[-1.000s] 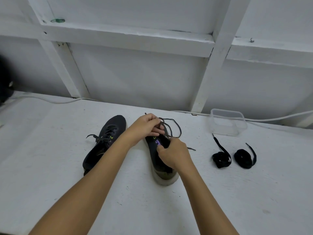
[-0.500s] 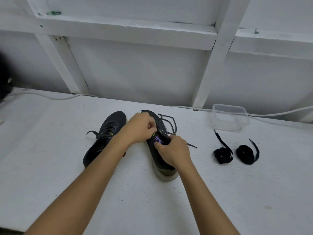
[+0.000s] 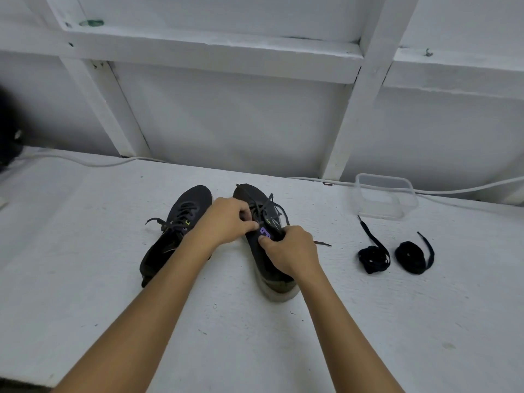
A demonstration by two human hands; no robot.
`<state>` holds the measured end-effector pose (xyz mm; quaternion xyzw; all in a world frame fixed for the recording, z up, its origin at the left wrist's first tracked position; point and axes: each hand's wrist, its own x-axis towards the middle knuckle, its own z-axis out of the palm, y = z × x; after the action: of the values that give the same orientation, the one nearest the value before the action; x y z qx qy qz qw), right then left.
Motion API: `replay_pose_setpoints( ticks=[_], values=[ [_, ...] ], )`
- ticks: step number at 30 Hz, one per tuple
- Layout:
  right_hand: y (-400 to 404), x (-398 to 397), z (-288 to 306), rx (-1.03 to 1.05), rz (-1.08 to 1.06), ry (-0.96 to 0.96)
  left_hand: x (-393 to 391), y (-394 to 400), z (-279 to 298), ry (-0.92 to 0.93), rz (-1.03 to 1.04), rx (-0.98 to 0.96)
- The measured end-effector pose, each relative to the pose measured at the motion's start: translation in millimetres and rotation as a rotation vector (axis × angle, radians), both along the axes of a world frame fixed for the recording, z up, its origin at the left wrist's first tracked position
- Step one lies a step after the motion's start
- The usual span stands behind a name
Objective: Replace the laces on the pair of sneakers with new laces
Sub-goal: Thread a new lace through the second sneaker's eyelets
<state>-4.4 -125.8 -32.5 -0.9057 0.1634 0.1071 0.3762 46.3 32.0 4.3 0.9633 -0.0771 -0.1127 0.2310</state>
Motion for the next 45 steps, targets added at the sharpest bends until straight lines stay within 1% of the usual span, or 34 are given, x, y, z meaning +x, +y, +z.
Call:
replay_pose_setpoints(
  ticks=[1, 2, 3, 4, 5, 6, 7, 8, 9, 10, 11, 13, 15, 16, 17, 18, 20, 21, 22, 23, 24, 26, 27, 28, 31, 35, 36, 37, 38, 39, 40, 43, 44, 45],
  values=[
    [0, 0, 0, -0.002, -0.001, 0.000, 1, -2, 4, 0.016, -0.030, 0.027],
    [0, 0, 0, -0.007, -0.002, -0.001, 1, -3, 10, 0.063, -0.047, -0.054],
    [0, -1, 1, -0.011, 0.000, -0.002, -1, -5, 19, 0.145, -0.047, -0.262],
    [-1, -1, 2, -0.013, 0.003, -0.003, -5, -6, 30, 0.239, -0.031, -0.527],
    [-1, -1, 2, -0.011, 0.005, -0.003, -6, -5, 39, 0.278, 0.006, -0.738],
    [0, -1, 2, -0.008, 0.006, -0.002, -5, -3, 46, 0.242, 0.050, -0.796],
    [0, -1, 3, -0.007, 0.006, 0.000, -2, -1, 48, 0.145, 0.087, -0.694],
    [0, -1, 4, -0.008, 0.007, 0.002, 1, -1, 47, 0.039, 0.116, -0.506],
    [0, -2, 4, -0.009, 0.007, 0.003, 3, -2, 43, -0.020, 0.121, -0.298],
    [0, -2, 4, -0.009, 0.007, 0.002, 2, -4, 40, -0.016, 0.107, -0.127],
    [0, -2, 3, -0.009, 0.007, 0.003, 2, -6, 35, 0.023, 0.080, -0.005],
    [0, -2, 2, -0.006, 0.004, 0.003, 2, -9, 21, 0.119, 0.039, 0.136],
    [0, -3, 2, -0.004, -0.001, -0.002, 3, -8, 11, 0.163, 0.002, 0.157],
    [0, -3, 3, -0.004, -0.001, -0.005, 3, -6, 10, 0.176, -0.015, 0.073],
    [0, -4, 4, 0.000, -0.001, -0.004, 3, -5, 10, 0.195, -0.013, -0.119],
    [-1, -4, 5, 0.008, -0.001, 0.000, 0, -5, 15, 0.236, 0.011, -0.428],
    [-1, -5, 6, 0.028, -0.003, 0.010, -2, -2, 28, 0.320, 0.126, -1.171],
    [-1, -5, 6, 0.032, -0.003, 0.011, -1, 1, 33, 0.335, 0.170, -1.403],
    [-1, -5, 6, 0.028, -0.002, 0.010, -1, 4, 38, 0.331, 0.184, -1.469],
    [-1, -5, 6, 0.020, -0.001, 0.009, -2, 6, 40, 0.297, 0.181, -1.372],
    [-1, -5, 5, 0.012, -0.001, 0.007, -2, 7, 41, 0.227, 0.164, -1.119],
    [0, -4, 4, 0.006, -0.005, 0.007, -3, 7, 32, 0.077, 0.124, -0.441],
    [0, -4, 4, 0.003, -0.007, 0.006, -3, 6, 25, 0.015, 0.118, -0.196],
    [0, -4, 4, 0.004, -0.007, 0.002, -3, 6, 18, -0.015, 0.118, -0.072],
    [0, -6, 3, 0.045, -0.010, -0.055, -3, 5, 4, -0.004, 0.068, -0.001],
    [0, -11, 7, 0.113, -0.027, -0.164, -5, 3, -1, -0.051, -0.024, 0.242],
    [1, -12, 8, 0.120, -0.025, -0.168, -4, 2, -4, -0.057, -0.050, 0.261],
    [1, -12, 9, 0.123, -0.022, -0.166, -4, 2, -6, -0.048, -0.081, 0.226],
    [0, -12, 9, 0.124, -0.020, -0.165, -3, 2, -6, -0.021, -0.098, 0.122],
    [0, -12, 9, 0.119, -0.021, -0.162, -2, 1, -3, 0.016, -0.081, -0.058],
    [0, -12, 10, 0.114, -0.021, -0.161, -1, 0, 2, 0.070, -0.023, -0.304],
    [0, -12, 10, 0.112, -0.015, -0.161, 0, 1, 26, 0.220, 0.203, -1.189],
    [-1, -12, 10, 0.109, -0.011, -0.162, 0, 3, 35, 0.269, 0.219, -1.421],
    [0, -12, 10, 0.108, -0.010, -0.157, -1, 6, 44, 0.303, 0.201, -1.608]
  ],
)
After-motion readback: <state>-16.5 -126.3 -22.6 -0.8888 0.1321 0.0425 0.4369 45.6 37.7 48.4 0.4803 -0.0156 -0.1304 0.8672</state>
